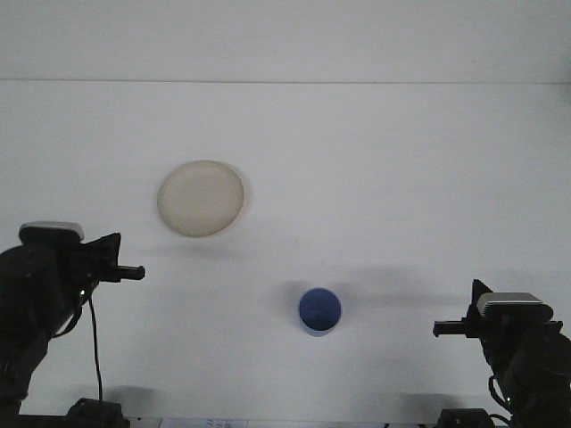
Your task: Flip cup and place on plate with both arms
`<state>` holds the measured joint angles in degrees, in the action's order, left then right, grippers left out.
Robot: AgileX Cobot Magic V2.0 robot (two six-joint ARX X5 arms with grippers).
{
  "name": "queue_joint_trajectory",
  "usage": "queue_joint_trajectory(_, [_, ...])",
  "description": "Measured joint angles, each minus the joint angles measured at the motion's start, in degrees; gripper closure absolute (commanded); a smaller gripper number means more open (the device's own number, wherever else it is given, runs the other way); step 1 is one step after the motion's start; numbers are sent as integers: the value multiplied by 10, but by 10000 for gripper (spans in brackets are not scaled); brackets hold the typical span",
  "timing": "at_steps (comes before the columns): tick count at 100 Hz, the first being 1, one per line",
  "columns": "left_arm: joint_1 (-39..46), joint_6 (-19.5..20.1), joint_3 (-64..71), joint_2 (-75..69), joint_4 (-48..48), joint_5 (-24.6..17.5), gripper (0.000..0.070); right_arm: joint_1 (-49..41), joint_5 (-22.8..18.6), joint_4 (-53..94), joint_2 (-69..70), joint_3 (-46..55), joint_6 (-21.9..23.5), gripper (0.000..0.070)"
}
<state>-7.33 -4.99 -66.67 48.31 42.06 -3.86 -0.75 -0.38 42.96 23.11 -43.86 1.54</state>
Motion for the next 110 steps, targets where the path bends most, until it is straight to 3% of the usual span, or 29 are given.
queue_joint_trajectory(11, [-5,1,-10,52,-7,-48,680,0,0,0,0,0,0,700])
queue_joint_trajectory(16, [-9,2,-10,66,-11,-70,644,0,0,0,0,0,0,700])
queue_joint_trajectory(27, [-27,2,-10,92,-12,-132,384,0,0,0,0,0,0,700])
queue_joint_trajectory(33, [-45,2,-10,111,-12,-155,312,0,0,0,0,0,0,700])
queue_joint_trajectory(52, [-145,2,-11,174,-16,-158,302,0,0,0,0,0,0,700])
queue_joint_trajectory(67, [-234,2,-32,237,-23,-155,192,0,0,0,0,0,0,700])
queue_joint_trajectory(83, [-314,2,-83,312,-26,-148,192,0,0,0,0,0,0,700])
queue_joint_trajectory(99, [-364,8,-135,374,-26,-99,192,0,0,0,0,0,0,700])
queue_joint_trajectory(110, [-385,10,-156,404,-22,-95,192,0,0,0,0,0,0,700])
